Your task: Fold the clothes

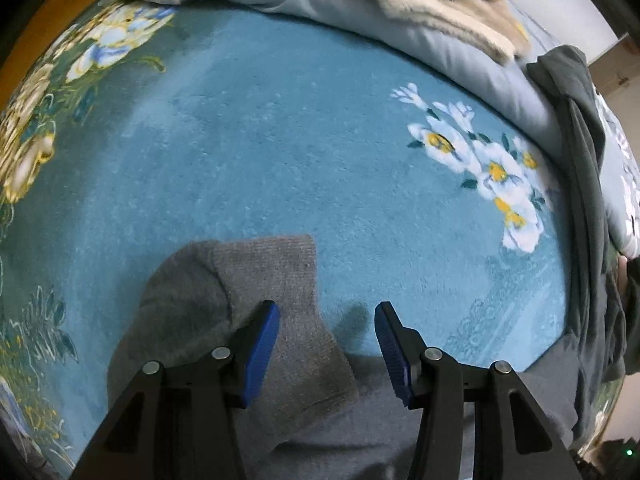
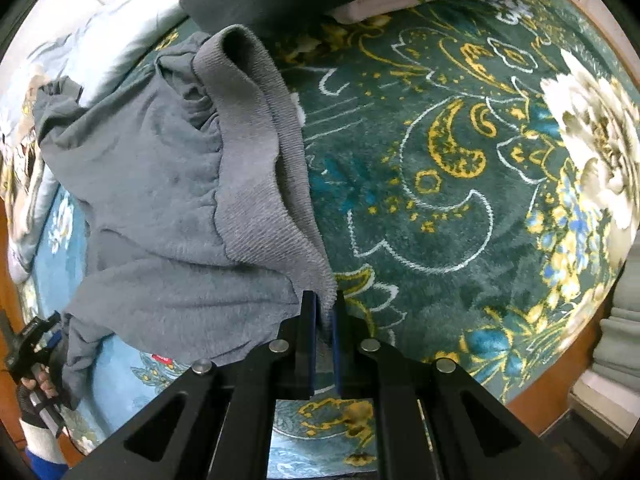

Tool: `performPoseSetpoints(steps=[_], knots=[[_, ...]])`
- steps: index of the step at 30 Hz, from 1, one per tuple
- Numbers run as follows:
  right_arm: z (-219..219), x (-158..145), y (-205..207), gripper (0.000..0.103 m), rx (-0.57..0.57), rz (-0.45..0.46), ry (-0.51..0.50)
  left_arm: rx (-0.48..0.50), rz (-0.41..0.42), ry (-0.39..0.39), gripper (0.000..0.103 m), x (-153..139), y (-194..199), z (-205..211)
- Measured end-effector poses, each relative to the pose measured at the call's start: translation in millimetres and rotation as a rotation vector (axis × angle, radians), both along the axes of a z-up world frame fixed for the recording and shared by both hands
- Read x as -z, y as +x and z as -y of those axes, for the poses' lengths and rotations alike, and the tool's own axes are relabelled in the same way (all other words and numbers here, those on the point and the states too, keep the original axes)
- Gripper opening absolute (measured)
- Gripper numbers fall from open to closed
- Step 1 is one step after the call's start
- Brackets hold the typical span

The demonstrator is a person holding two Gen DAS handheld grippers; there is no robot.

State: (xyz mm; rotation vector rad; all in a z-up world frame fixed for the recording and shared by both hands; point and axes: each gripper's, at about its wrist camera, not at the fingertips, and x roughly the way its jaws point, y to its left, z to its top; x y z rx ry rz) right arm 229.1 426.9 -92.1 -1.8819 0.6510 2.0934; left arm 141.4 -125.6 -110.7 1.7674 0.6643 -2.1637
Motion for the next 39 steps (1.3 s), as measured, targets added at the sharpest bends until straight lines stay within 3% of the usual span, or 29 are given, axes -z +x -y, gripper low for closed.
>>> performPoseSetpoints(steps=[1,3,6,9,14,20,24,26,29,32,35,39], knots=[[3,0,0,0.006,-0.007,0.003,0.011,-0.007,0.000,-0.005,0.042,0,1,2],[7,0,-1,0.006,-0.012,0.008,0.024,-0.015,0.008,-0.022,0.015,-1,4,8],[14,1,-3,0.006,0.009,0.001,0.021,-0.024,0.000,0.011,0.008,-3,9,19],[10,-1,3,0.006,0.018,-0.006,0.017,-0.043,-0.029,0.069,0.007,-12,15,32],[-6,-6,10,0.006,0.021,-0.019,0.020,-0.047,-0.121,0.093,0.006,-53,22,60],[-27,-16,11,0.006,0.031,-0.055,0.021,-0.089,-0.353,0.163,0.006,-129,22,117],[-20,-32,19,0.006,0.043,-0.090,0.024,-0.134,-0.463,0.112,0.006,-160,42,157],[-18,-32,25,0.006,0.048,-0.094,0.021,-0.176,-0.460,0.091,0.006,-149,61,177],[-13,-25,32,0.006,0.058,-0.082,0.012,-0.296,-0.351,0.074,0.006,-106,94,212],[-8,-19,36,0.006,0.073,-0.081,0.000,-0.436,-0.244,0.103,0.006,-61,125,235],[-7,-19,37,0.006,0.078,-0.090,0.000,-0.521,-0.225,0.155,0.006,-38,142,241],[-7,-24,33,0.005,0.097,-0.108,-0.015,-0.460,-0.250,0.137,0.006,-46,129,233]])
